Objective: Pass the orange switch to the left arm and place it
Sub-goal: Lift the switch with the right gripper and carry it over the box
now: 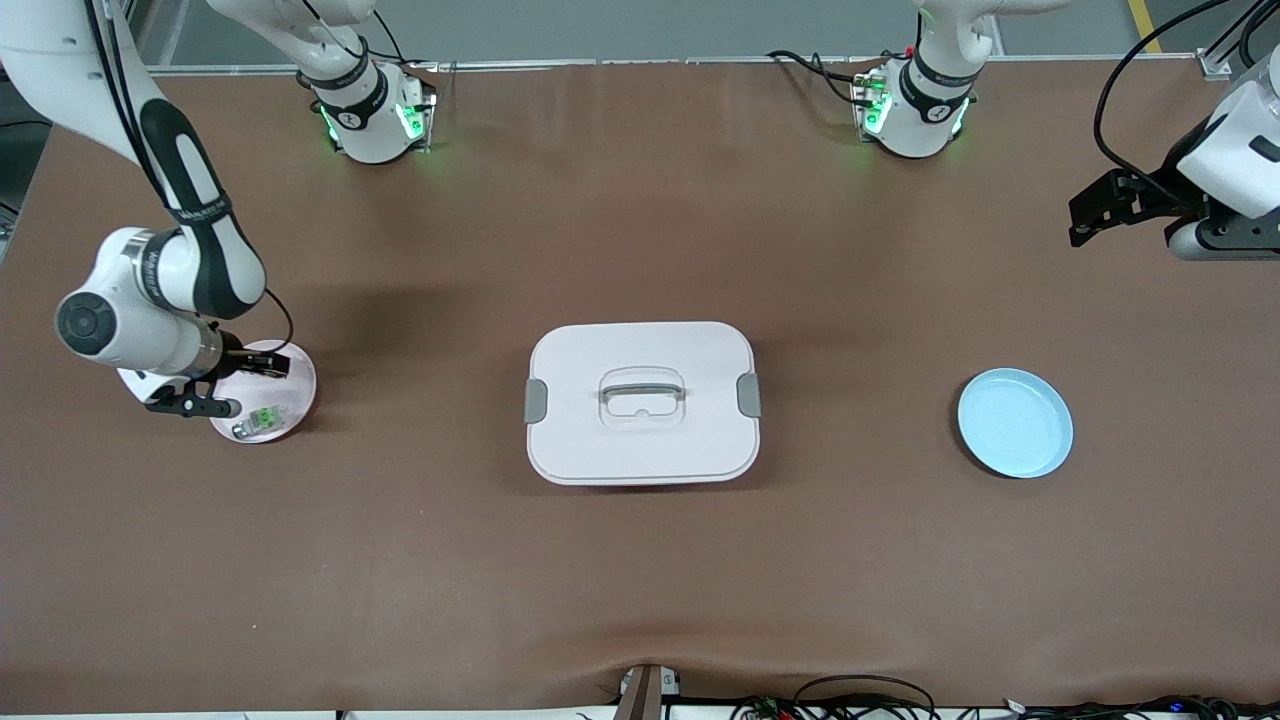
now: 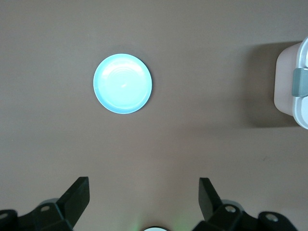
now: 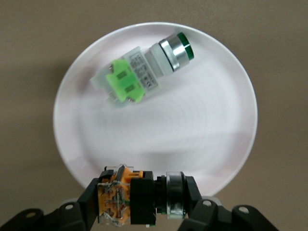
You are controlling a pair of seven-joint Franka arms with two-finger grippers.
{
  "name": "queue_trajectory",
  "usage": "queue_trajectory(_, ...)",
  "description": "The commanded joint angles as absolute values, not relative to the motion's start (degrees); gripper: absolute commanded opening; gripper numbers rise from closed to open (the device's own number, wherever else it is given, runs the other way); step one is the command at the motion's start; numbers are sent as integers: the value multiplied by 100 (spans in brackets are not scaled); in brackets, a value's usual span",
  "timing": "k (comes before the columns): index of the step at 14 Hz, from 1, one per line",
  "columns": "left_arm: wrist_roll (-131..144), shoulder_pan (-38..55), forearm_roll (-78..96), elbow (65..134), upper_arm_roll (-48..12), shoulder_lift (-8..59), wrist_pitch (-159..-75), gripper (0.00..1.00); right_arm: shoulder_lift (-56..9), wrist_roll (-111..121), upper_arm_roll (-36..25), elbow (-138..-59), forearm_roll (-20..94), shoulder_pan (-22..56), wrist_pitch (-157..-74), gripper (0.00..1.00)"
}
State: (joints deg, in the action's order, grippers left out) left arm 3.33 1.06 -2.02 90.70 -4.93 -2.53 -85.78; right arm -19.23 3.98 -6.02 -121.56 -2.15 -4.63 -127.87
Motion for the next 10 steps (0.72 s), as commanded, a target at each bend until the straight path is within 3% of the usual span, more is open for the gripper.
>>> queue_trajectory(1,211,70,-299,9123,-519,-316,-8640,100,-1416,404,-475,-11657,147,-466,-11466,23)
queue_trajectory(5,211,79,-299,9140,-519,-316,-8640,100,-1380,-331,-457,-10356,606,-239,-9285,23)
queue_trajectory(10,211,88,-299,9141,-519,-308,-8648,100,-1090,-2245,-457,-9467,1018,754,-8114,20)
